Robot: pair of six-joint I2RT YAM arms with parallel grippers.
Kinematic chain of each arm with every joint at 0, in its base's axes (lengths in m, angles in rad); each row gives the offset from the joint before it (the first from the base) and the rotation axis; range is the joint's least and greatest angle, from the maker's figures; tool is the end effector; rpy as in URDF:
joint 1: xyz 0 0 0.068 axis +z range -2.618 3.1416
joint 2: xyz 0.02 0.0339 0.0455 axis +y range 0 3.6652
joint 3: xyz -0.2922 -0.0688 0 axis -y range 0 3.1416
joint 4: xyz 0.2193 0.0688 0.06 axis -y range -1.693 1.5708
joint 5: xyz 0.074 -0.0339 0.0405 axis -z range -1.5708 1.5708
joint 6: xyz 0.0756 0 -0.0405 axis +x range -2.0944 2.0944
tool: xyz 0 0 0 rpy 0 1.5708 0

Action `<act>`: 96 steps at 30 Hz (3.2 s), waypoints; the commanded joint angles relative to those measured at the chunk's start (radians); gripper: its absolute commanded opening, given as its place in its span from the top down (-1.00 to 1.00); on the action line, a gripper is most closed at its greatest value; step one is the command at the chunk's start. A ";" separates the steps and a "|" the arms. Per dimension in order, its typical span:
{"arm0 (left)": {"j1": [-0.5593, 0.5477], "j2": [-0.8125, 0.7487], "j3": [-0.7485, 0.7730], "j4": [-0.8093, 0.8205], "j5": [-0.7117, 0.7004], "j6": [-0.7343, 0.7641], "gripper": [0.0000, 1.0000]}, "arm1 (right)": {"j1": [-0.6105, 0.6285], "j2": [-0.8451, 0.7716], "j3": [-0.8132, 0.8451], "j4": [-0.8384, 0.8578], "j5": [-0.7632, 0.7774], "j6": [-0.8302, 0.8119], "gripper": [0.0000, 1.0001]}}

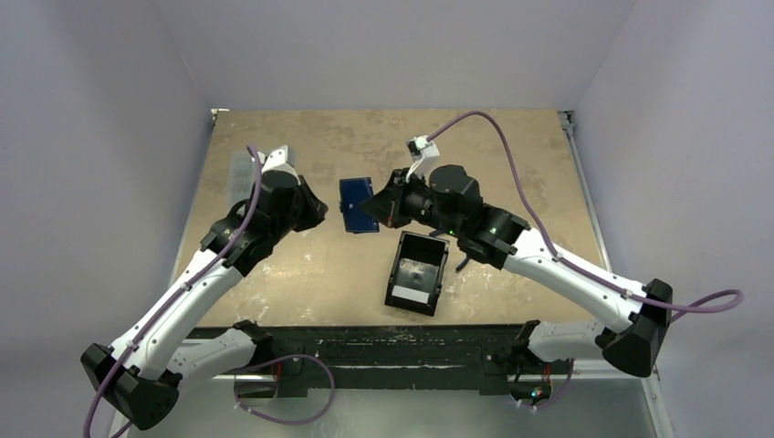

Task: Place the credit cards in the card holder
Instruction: Open the card holder, then place the card holder at the center of the board, then open the card holder at the center of the board.

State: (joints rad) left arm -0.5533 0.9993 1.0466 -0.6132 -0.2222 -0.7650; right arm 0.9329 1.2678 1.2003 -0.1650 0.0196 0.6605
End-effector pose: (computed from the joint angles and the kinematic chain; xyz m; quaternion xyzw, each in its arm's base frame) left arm 0.1814 -0.0924 0.3504 -0.1451 0.8605 -0.2163 0.4379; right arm 0.1806 0.2411 0.4030 -0.1005 0.7779 0.4382 0.4391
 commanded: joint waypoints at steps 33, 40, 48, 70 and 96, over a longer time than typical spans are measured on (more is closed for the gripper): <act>0.001 -0.071 -0.034 0.040 0.177 0.022 -0.05 | -0.148 0.074 -0.008 0.117 -0.338 -0.038 1.00; 0.001 -0.125 -0.043 -0.030 0.125 0.033 0.50 | -0.149 0.107 -0.026 0.151 -0.393 -0.025 1.00; 0.001 -0.169 -0.131 -0.135 0.044 0.020 1.00 | -0.141 0.338 0.042 0.148 -0.468 -0.071 0.62; 0.001 -0.229 -0.302 -0.045 0.117 -0.009 1.00 | -0.048 0.607 0.194 -0.118 -0.217 -0.374 -0.56; 0.001 -0.304 -0.439 -0.233 -0.238 -0.413 1.00 | -0.006 0.674 0.046 0.204 -0.435 0.006 -0.19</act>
State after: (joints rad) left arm -0.5510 0.7349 0.6216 -0.7849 -0.3698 -1.0733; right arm 0.9199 1.9228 1.2461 -0.0330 -0.3779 0.6239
